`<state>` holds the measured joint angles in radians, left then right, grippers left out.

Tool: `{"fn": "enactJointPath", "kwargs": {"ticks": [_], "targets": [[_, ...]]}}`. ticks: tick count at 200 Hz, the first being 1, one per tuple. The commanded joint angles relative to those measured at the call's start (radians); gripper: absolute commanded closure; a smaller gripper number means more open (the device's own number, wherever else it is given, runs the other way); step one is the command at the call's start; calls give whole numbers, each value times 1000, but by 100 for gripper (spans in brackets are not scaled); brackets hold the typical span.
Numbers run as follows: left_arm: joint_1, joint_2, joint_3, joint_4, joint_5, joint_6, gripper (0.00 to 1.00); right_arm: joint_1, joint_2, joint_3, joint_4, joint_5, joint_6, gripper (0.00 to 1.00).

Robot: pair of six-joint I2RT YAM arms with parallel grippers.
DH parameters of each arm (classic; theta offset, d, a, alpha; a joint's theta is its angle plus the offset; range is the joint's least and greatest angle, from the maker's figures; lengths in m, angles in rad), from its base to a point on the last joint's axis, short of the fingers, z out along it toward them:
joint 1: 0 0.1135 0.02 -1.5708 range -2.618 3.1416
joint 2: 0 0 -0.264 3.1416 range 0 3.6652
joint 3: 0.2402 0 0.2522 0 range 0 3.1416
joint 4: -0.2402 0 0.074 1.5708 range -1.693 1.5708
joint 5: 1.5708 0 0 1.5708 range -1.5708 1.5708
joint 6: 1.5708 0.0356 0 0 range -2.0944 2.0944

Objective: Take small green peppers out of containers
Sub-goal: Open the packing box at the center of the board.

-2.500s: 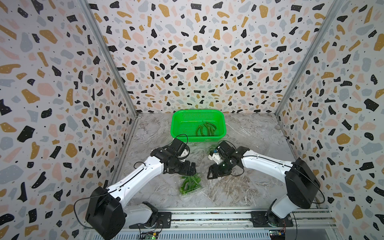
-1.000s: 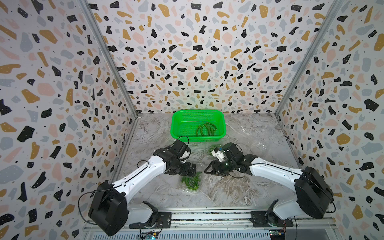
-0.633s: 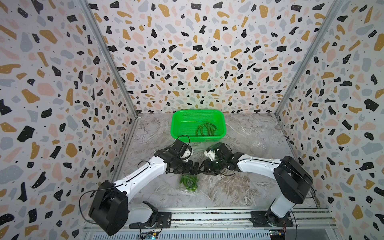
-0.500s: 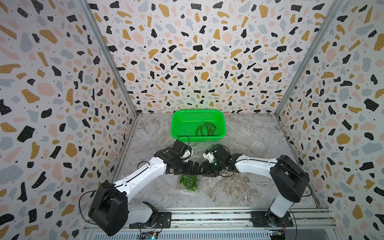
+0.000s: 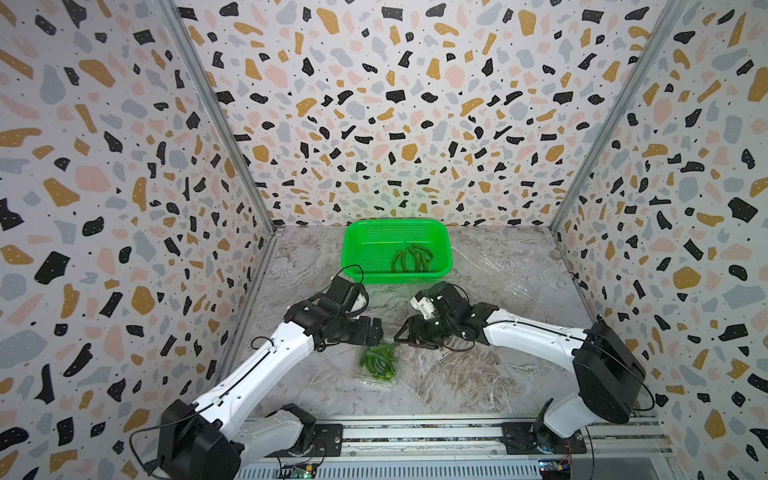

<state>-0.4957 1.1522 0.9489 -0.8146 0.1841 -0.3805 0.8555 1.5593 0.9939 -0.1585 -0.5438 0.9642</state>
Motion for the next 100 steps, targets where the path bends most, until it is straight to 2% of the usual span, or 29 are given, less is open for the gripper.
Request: {"fn": "enactJointPath", "kwargs": {"ticks": [1, 39, 100], "targets": [[30, 41, -36, 15, 75, 15, 1, 14, -6, 1, -23, 22, 17, 38], [39, 63, -111, 176, 197, -61, 1, 20, 63, 35, 22, 13, 14, 38], [40, 110, -144, 271, 254, -93, 1, 31, 159, 117, 15, 5, 3, 38]]}}
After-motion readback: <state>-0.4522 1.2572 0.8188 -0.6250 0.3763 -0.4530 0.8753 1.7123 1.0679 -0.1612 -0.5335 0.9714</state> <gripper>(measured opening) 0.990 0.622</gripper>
